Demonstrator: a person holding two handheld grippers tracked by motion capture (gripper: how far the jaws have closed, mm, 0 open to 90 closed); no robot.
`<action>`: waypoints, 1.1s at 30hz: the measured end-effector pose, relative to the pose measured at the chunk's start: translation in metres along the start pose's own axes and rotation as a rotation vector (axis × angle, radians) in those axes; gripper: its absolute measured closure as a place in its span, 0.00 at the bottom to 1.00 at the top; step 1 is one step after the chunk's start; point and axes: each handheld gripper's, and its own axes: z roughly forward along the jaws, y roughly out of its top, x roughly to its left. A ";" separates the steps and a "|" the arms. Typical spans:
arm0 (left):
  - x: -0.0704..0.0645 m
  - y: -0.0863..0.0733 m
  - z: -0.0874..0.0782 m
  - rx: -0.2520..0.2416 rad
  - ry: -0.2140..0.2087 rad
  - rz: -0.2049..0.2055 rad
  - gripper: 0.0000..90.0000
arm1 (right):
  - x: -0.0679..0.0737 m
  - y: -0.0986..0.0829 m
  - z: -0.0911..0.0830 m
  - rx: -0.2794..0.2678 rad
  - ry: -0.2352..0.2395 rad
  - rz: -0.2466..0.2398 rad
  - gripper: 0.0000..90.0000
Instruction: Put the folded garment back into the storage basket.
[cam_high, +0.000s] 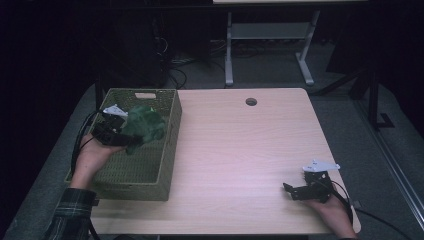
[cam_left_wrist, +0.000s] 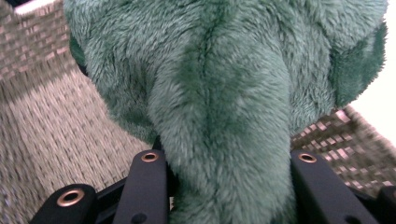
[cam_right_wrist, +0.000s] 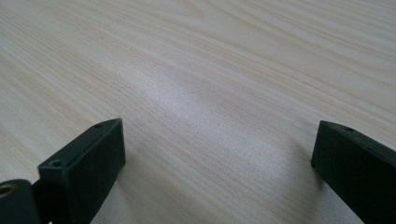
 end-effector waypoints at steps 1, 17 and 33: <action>0.002 -0.004 0.003 0.014 0.011 -0.002 0.70 | 0.000 0.000 0.000 0.000 0.000 0.000 0.03; 0.017 -0.040 0.043 0.126 0.050 -0.038 0.68 | 0.000 0.000 0.000 0.000 0.000 0.000 0.03; 0.017 -0.045 0.062 0.193 0.068 -0.031 0.27 | 0.000 0.000 0.000 0.000 0.000 0.000 0.03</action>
